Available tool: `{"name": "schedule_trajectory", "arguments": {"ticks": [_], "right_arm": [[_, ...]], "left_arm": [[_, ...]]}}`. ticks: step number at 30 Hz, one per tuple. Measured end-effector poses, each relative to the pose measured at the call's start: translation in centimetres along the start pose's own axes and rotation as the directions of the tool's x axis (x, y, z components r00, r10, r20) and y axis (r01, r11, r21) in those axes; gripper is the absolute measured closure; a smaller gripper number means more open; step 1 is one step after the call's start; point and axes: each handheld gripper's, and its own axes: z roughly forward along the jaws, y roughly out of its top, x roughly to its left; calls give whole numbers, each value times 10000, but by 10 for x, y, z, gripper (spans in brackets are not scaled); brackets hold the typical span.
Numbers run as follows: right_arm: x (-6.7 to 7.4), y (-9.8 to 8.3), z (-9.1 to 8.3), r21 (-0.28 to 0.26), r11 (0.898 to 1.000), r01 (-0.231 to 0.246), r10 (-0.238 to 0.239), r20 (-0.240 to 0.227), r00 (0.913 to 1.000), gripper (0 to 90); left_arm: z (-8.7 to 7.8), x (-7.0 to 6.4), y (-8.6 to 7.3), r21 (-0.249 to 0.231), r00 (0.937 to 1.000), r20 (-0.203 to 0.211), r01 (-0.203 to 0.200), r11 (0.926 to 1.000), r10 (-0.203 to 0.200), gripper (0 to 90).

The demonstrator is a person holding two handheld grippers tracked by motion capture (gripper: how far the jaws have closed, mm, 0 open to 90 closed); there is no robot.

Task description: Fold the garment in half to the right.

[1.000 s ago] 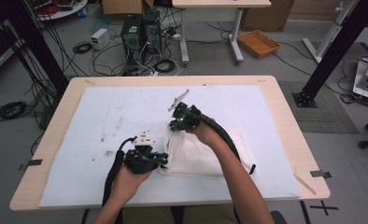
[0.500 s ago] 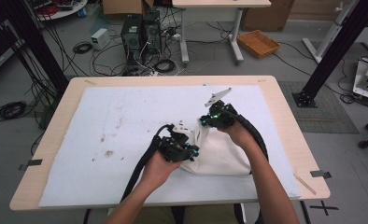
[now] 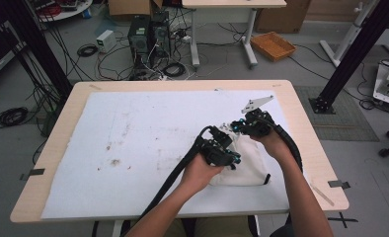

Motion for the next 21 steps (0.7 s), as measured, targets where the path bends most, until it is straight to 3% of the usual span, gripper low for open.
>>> {"name": "schedule_trajectory", "arguments": {"ticks": [6, 13, 15, 17, 21], "right_arm": [[-10, -11, -3, 46, 9999, -126, 125, 289, 9995, 852], [-24, -31, -4, 257, 9978, -609, 595, 524, 9969, 846], [-25, -36, -4, 331, 9966, -755, 733, 622, 9954, 806], [-27, -40, -6, 280, 9943, -1031, 1003, 862, 9912, 697], [-31, -48, -16, -11, 9881, -1540, 1530, 1257, 9802, 587]], "left_arm": [[23, -8, 14, 258, 10000, 13, -96, 9996, 95, 854], [48, -10, 17, 307, 9999, 92, 52, 9995, -55, 848], [50, -10, 15, 187, 10000, -28, 60, 9998, -59, 785], [47, -8, 14, -22, 9997, -226, 51, 10000, -52, 674], [29, 2, 4, -675, 9981, -601, -133, 9976, 92, 528]]}}
